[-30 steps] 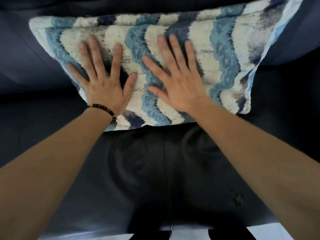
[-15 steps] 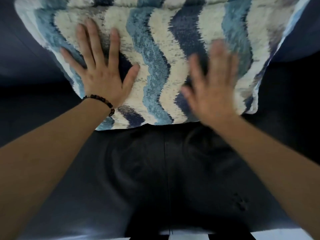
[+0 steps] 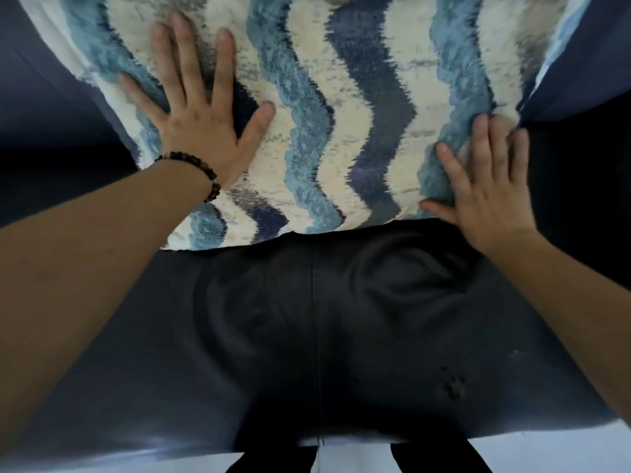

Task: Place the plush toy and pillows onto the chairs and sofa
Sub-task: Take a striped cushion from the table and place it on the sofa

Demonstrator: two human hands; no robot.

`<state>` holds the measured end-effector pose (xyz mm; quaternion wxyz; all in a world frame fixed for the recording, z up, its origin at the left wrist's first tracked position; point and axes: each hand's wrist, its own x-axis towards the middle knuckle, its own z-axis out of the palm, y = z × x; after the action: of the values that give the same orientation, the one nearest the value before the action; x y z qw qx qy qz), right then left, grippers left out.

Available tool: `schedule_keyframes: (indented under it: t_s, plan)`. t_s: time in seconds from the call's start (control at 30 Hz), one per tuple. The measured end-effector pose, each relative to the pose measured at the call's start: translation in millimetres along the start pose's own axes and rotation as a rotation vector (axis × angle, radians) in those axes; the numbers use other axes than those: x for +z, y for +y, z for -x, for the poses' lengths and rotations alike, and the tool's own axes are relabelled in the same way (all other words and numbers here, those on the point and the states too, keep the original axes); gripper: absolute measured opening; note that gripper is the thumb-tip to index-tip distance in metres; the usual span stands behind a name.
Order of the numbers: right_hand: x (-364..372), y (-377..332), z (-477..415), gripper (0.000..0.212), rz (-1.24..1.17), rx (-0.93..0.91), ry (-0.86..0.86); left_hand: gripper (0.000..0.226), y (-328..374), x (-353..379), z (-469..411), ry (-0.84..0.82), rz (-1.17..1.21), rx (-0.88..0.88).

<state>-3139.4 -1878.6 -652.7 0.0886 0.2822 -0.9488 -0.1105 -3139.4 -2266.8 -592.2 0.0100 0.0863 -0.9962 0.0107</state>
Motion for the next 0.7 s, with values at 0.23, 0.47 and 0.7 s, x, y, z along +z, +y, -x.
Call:
schedule_keyframes:
  t_s: [0.23,0.47,0.7]
  plan:
    - [-37.7,-88.2,-24.8,0.093,-0.073,-0.092,0.15,0.067,-26.7,1.3,60.0,0.224,0.302,-0.008]
    - [-36.8,-125.5,-44.2,0.092,-0.149,-0.049,-0.041,0.055,-33.1,53.3,138.6,-0.07,0.497,-0.38]
    - [-46.6,-127.0,-44.3,0.062,-0.22,0.068,-0.097,0.01,-29.9,30.1,98.0,0.174,0.61,-0.378]
